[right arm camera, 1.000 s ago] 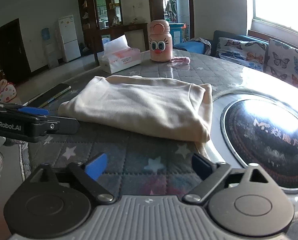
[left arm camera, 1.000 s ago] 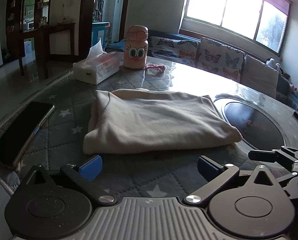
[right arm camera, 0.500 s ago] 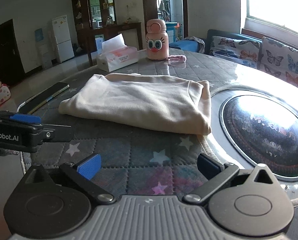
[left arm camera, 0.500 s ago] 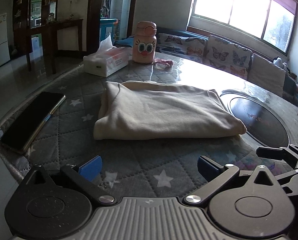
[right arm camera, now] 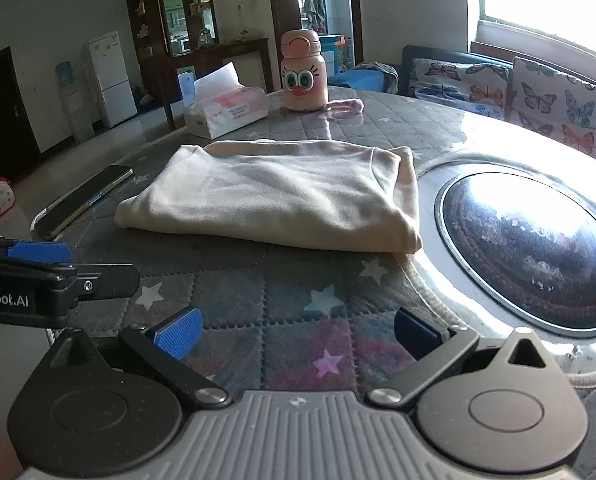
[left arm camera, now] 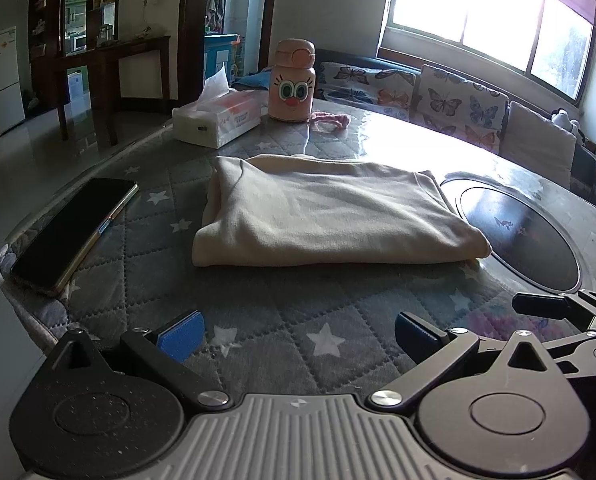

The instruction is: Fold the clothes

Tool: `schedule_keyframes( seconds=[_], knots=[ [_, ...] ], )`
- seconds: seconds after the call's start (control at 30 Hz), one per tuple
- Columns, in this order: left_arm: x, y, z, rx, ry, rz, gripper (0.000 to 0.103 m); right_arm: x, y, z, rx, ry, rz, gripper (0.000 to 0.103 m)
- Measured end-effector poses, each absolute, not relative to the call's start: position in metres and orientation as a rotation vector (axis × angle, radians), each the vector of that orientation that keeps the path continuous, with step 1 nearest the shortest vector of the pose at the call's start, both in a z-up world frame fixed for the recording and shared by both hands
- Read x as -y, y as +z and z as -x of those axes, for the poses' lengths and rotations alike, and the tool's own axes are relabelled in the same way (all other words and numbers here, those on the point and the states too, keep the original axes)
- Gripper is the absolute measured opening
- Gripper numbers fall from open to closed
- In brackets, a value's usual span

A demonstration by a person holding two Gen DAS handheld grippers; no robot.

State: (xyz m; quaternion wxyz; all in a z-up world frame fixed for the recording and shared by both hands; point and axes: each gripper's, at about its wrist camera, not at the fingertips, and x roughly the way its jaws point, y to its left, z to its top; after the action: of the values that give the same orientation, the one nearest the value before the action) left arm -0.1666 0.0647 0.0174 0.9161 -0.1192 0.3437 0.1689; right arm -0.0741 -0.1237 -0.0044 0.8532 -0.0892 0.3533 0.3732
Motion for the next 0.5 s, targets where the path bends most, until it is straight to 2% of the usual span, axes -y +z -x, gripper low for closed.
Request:
schedule_keyframes(
  seconds=[0.5],
  knots=[
    [-0.0584, 0.0191, 0.1726, -0.707, 0.356, 0.245, 0.103, 0.1270, 0.0000, 0.0825, -0.739, 0.785, 0.188, 0.103]
  ],
)
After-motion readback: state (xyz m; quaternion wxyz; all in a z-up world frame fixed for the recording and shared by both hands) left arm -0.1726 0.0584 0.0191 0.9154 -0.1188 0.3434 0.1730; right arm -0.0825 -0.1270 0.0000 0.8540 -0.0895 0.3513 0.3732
